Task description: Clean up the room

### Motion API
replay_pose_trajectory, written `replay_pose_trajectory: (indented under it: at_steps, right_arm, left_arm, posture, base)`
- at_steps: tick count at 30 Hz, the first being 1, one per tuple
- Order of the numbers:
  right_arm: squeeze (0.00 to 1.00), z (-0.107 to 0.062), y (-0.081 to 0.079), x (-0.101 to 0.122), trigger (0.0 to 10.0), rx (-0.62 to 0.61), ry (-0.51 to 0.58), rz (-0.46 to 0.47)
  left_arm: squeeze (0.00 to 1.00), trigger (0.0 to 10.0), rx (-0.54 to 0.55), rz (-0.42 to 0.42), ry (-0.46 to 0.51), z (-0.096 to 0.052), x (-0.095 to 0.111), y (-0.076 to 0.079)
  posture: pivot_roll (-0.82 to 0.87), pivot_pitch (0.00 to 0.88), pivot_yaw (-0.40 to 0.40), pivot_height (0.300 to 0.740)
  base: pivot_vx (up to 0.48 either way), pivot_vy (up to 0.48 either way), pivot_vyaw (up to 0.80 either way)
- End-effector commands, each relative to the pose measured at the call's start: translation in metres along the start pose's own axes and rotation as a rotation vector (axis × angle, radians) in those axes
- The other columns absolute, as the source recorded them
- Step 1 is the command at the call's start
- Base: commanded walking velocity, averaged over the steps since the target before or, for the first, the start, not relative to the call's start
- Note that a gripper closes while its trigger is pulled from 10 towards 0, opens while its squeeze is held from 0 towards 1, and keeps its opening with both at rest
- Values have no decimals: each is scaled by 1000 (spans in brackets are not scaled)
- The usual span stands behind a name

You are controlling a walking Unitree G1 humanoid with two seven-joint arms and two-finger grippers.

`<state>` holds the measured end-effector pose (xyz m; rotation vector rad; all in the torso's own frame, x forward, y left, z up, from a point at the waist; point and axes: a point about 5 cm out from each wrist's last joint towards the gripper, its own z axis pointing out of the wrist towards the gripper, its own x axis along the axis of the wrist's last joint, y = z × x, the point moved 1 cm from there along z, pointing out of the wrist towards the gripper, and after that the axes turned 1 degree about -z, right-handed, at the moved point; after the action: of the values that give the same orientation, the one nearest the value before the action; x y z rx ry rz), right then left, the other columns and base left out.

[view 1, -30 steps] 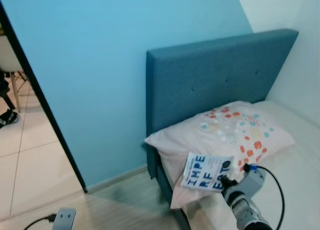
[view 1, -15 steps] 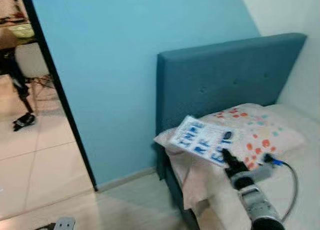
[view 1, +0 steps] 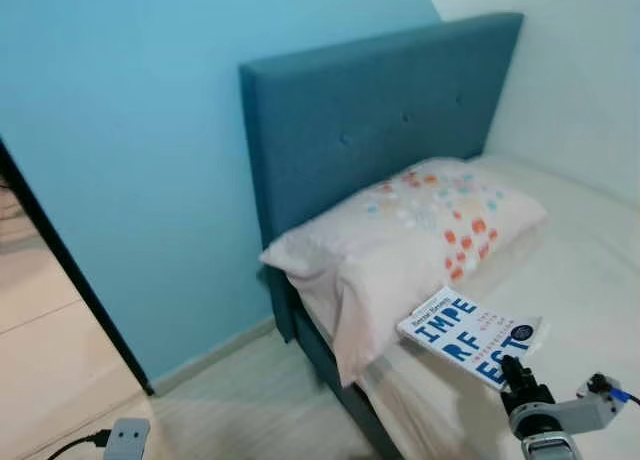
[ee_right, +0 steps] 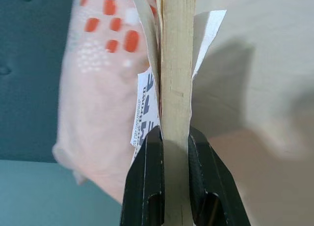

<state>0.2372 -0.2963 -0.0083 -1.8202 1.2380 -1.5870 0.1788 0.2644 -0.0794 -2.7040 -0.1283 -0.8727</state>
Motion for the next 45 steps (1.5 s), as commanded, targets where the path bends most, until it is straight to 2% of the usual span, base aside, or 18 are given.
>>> replay_pose_trajectory:
  at_steps: [1, 2, 5, 9, 10, 14, 16, 18, 22, 24, 25, 26, 27, 28, 36, 39, 42, 45]
  right_arm:
    - [0, 7, -9, 3, 10000, 41, 18, 14]
    - [0, 7, -9, 3, 10000, 41, 18, 14]
    - [0, 8, -9, 6, 10000, 39, 14, 0]
    - [0, 7, -7, 6, 10000, 27, -5, -14]
    - [0, 7, -5, 0, 10000, -6, -57, -30]
    - [0, 8, -4, -2, 10000, -16, -72, -39]
    - [0, 7, -3, -16, 10000, -42, -168, -51]
    - [0, 7, -3, -21, 10000, -47, -210, -59]
    - [0, 7, -3, -25, 10000, -43, -233, -56]
    - [0, 5, 1, -25, 10000, -73, -252, -90]
    - [63, 4, 3, -25, 10000, -86, -258, -103]
    - [63, 4, 3, -25, 10000, -86, -258, -103]
    - [604, 3, 5, -25, 10000, -94, -263, -121]
    - [1000, 1, 8, -25, 10000, -113, -269, -142]
    - [1000, -2, 18, -10, 10000, -204, -246, -211]
    - [1000, -3, 20, 11, 10000, -256, -220, -255]
    - [1000, -4, 20, 19, 10000, -273, -212, -277]
    - [976, -13, 19, 49, 10000, -415, -191, -448]
  left_arm:
    - [0, 10000, 22, -27, 83, 4, 29, -3]
    - [0, 10000, 22, -27, 83, 4, 29, -3]
    - [0, 10000, 33, -14, 137, 5, 49, -5]
    - [0, 10000, 37, -12, 155, 5, 54, -6]
    - [0, 10000, 41, 8, 172, 5, 55, -7]
    - [0, 10000, 42, 15, 176, 5, 55, -7]
    - [0, 10000, 49, 29, 170, 4, 49, -8]
    - [0, 10000, 52, 35, 161, 4, 45, -9]
    - [0, 10000, 55, 39, 153, 3, 41, -10]
    - [0, 10000, 58, 47, 131, 3, 32, -12]
    - [0, 10000, 58, 50, 123, 2, 29, -13]
    - [0, 10000, 58, 50, 123, 2, 29, -13]
    - [0, 10000, 58, 50, 116, 2, 26, -13]
    - [0, 10000, 58, 49, 112, 2, 24, -12]
    - [0, 10000, 33, 62, 93, 1, 19, -6]
    - [0, 10000, 24, 67, 79, 1, 14, -5]
    - [0, 10000, 23, 65, 74, 1, 13, -6]
    - [0, 10000, -6, 59, 50, 0, 5, -2]
  posture:
    - [26, 50, 16, 576]
    - [26, 50, 16, 576]
    - [27, 63, 25, 561]
    - [29, 69, 28, 551]
    - [34, 79, 34, 546]
    - [34, 79, 34, 546]
    - [41, 85, 33, 546]
    - [48, 85, 31, 546]
    - [52, 88, 27, 546]
    - [46, 87, 24, 546]
    - [46, 87, 24, 546]
    - [46, 87, 24, 546]
    - [46, 87, 24, 546]
    - [45, 86, 18, 546]
    - [36, 73, 6, 546]
    - [29, 69, 2, 546]
    - [29, 69, 2, 546]
    - [10, 65, -7, 546]
  base:
    - [0, 0, 0]
    - [0, 0, 0]
    - [0, 0, 0]
    - [0, 0, 0]
    - [0, 0, 0]
    - [0, 0, 0]
    - [0, 0, 0]
    - [0, 0, 0]
    - [0, 0, 0]
    - [0, 0, 0]
    - [0, 0, 0]
    - [0, 0, 0]
    - [0, 0, 0]
    - [0, 0, 0]
    - [0, 0, 0]
    - [0, 0, 0]
    - [0, 0, 0]
    - [0, 0, 0]
